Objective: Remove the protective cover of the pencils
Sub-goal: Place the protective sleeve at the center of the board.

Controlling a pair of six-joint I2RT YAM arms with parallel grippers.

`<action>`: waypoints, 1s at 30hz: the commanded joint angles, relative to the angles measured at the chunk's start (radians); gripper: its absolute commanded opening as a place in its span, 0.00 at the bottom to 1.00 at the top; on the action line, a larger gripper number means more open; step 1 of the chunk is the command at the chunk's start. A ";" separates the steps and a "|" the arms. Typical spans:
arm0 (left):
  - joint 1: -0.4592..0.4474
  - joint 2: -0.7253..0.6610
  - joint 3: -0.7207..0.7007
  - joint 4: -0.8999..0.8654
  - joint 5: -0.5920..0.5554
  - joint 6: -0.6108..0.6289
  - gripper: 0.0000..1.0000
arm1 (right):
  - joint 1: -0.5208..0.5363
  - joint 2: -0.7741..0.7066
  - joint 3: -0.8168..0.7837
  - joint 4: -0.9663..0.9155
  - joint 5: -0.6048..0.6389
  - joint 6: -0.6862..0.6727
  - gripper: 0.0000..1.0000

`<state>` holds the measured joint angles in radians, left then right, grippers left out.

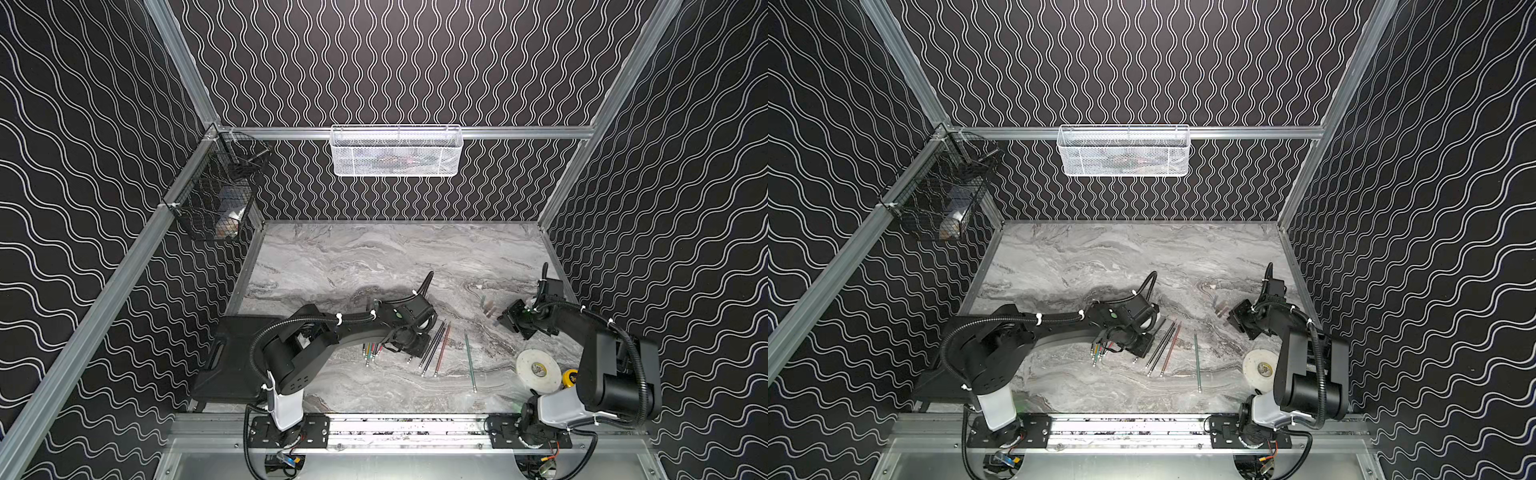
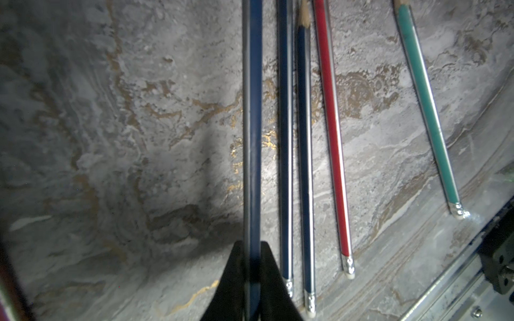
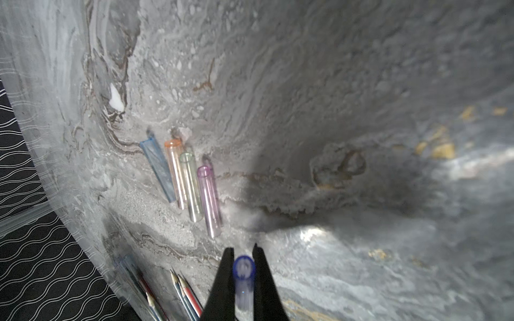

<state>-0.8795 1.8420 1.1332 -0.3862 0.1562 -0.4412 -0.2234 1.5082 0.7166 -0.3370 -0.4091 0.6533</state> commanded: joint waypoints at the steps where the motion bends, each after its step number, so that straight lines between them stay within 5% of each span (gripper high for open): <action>1: -0.003 -0.001 0.007 0.003 0.008 -0.021 0.15 | -0.001 0.010 0.000 0.042 0.001 0.023 0.06; 15: -0.004 0.004 0.027 -0.010 0.011 -0.013 0.17 | -0.001 0.040 0.009 0.061 0.013 0.026 0.08; 30: -0.004 -0.016 0.055 -0.050 -0.011 0.006 0.19 | -0.001 0.053 0.026 0.066 0.001 0.032 0.20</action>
<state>-0.8829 1.8412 1.1740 -0.4122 0.1654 -0.4454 -0.2241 1.5600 0.7364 -0.2802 -0.4057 0.6731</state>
